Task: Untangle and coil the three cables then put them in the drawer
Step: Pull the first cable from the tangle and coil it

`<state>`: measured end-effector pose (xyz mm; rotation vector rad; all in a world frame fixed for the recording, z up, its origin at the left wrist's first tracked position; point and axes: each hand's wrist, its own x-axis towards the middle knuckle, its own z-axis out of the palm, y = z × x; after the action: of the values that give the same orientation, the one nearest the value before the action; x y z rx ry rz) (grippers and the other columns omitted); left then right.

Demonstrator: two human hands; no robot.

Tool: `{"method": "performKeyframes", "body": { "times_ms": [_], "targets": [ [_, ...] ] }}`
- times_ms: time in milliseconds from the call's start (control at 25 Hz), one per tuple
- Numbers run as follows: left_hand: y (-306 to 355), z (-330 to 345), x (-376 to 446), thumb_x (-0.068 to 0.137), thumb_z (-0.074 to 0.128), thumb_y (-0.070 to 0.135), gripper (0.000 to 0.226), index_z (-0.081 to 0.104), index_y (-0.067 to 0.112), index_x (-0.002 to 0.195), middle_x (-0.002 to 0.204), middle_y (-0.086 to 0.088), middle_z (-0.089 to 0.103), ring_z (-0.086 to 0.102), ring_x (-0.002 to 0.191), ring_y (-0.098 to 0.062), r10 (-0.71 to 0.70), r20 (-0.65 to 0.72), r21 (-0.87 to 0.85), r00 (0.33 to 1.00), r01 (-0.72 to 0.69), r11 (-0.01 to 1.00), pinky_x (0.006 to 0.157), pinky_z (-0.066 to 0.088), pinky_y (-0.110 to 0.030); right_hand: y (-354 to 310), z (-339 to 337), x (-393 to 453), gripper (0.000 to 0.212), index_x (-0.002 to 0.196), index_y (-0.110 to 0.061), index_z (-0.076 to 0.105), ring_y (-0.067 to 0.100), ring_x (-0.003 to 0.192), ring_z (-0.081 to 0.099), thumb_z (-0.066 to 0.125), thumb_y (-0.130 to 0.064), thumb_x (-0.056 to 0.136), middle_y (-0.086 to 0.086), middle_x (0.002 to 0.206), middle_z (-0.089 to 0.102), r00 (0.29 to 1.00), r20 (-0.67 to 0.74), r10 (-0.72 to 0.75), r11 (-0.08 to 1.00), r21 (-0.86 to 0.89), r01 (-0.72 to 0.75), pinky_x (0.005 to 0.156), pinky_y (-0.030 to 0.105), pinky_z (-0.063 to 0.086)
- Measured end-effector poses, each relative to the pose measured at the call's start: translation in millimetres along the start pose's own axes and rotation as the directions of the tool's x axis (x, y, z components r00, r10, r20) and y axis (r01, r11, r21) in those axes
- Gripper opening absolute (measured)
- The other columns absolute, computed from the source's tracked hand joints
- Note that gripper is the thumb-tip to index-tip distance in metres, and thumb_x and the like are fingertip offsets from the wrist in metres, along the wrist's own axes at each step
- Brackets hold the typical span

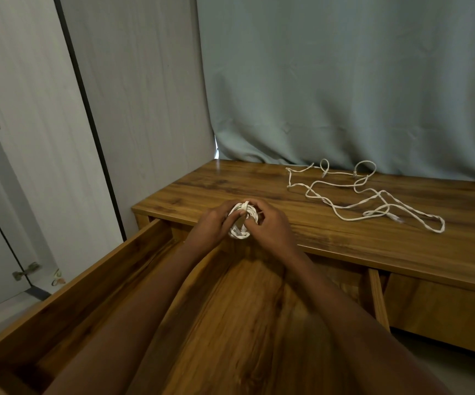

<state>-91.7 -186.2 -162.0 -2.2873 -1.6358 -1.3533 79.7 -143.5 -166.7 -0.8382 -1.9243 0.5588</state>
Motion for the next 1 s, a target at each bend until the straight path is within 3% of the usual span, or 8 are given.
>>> {"method": "performKeyframes", "body": {
  "times_ms": [120, 200, 360, 520, 680, 760, 880, 1000],
  "targets": [
    [0.4, -2.0, -2.9, 0.103, 0.054, 0.028, 0.032, 0.06, 0.016, 0.131, 0.109, 0.004, 0.071, 0.068, 0.092, -0.004, -0.02, -0.015, -0.063, 1.0, 0.019, 0.998, 0.079, 0.052, -0.017, 2.3, 3.4, 1.4, 0.047, 0.135, -0.021, 0.062, 0.009, 0.105, 0.069, 0.062, -0.019, 0.087, -0.004, 0.119, 0.072, 0.992, 0.078, 0.095, 0.971, 0.212, -0.11, 0.091, 0.038, 0.059],
    [-0.7, -1.9, -4.9, 0.102, 0.055, 0.026, 0.031, 0.059, 0.015, 0.131, 0.11, 0.005, 0.07, 0.067, 0.094, -0.003, -0.013, -0.031, -0.096, 0.999, 0.01, 0.995, 0.081, 0.053, -0.018, 0.5, 3.0, 2.8, 0.05, 0.139, -0.016, 0.058, 0.013, 0.111, 0.068, 0.061, -0.001, 0.091, 0.0, 0.123, 0.07, 0.981, 0.144, 0.127, 0.912, 0.372, -0.173, 0.094, 0.034, 0.058],
    [-2.6, 2.3, -7.0, 0.102, 0.055, 0.021, 0.029, 0.059, 0.012, 0.129, 0.112, 0.002, 0.07, 0.067, 0.096, -0.003, 0.016, -0.037, -0.118, 0.999, -0.02, 0.993, 0.081, 0.052, -0.017, -3.6, -2.0, 8.0, 0.065, 0.14, -0.01, 0.056, 0.015, 0.094, 0.071, 0.059, 0.021, 0.083, 0.004, 0.108, 0.073, 0.947, 0.23, 0.225, 0.701, 0.636, -0.322, 0.08, 0.03, 0.06],
    [-0.2, 3.9, -9.7, 0.103, 0.053, 0.02, 0.028, 0.059, 0.012, 0.13, 0.103, 0.01, 0.068, 0.066, 0.082, 0.005, -0.054, -0.055, -0.181, 0.997, 0.043, 0.983, 0.065, 0.046, -0.007, -2.1, -5.9, 10.8, 0.068, 0.142, -0.007, 0.053, 0.019, 0.092, 0.072, 0.054, 0.025, 0.081, 0.009, 0.11, 0.073, 0.918, 0.333, 0.216, 0.564, 0.725, -0.396, 0.073, 0.03, 0.06],
    [7.0, 3.4, -10.1, 0.104, 0.05, 0.019, 0.039, 0.05, 0.017, 0.144, 0.111, 0.007, 0.069, 0.067, 0.088, 0.004, -0.056, -0.035, -0.21, 0.998, 0.047, 0.977, 0.069, 0.047, -0.007, 4.1, -9.4, 12.7, 0.069, 0.145, -0.016, 0.051, 0.021, 0.097, 0.071, 0.062, 0.01, 0.082, 0.013, 0.113, 0.074, 0.934, 0.304, 0.188, 0.723, 0.6, -0.341, 0.083, 0.037, 0.059],
    [6.5, 4.7, -8.8, 0.105, 0.049, 0.015, 0.038, 0.051, 0.015, 0.144, 0.106, 0.004, 0.07, 0.066, 0.079, 0.009, -0.044, -0.026, -0.203, 0.999, 0.038, 0.978, 0.064, 0.045, -0.006, 6.5, -6.0, 9.3, 0.066, 0.146, -0.021, 0.051, 0.021, 0.103, 0.071, 0.068, -0.003, 0.085, 0.014, 0.116, 0.073, 0.954, 0.265, 0.14, 0.82, 0.509, -0.262, 0.089, 0.041, 0.058],
    [6.7, 4.6, -8.2, 0.106, 0.047, 0.016, 0.034, 0.055, 0.013, 0.139, 0.096, 0.01, 0.068, 0.063, 0.067, 0.011, -0.087, -0.023, -0.207, 0.996, 0.08, 0.975, 0.057, 0.043, -0.005, 6.4, 1.4, 5.2, 0.056, 0.147, -0.023, 0.049, 0.02, 0.109, 0.07, 0.064, -0.007, 0.094, 0.004, 0.12, 0.072, 0.975, 0.21, 0.071, 0.856, 0.488, -0.167, 0.09, 0.038, 0.059],
    [3.9, 5.1, -10.2, 0.106, 0.047, 0.021, 0.032, 0.055, 0.014, 0.136, 0.094, 0.01, 0.068, 0.062, 0.066, 0.011, -0.099, 0.005, -0.18, 0.995, 0.099, 0.979, 0.056, 0.041, -0.005, 7.7, 0.8, 2.1, 0.064, 0.148, -0.034, 0.041, 0.019, 0.101, 0.072, 0.067, -0.021, 0.091, 0.003, 0.117, 0.072, 0.972, 0.23, 0.05, 0.885, 0.441, -0.149, 0.084, 0.039, 0.06]
  ]
}}
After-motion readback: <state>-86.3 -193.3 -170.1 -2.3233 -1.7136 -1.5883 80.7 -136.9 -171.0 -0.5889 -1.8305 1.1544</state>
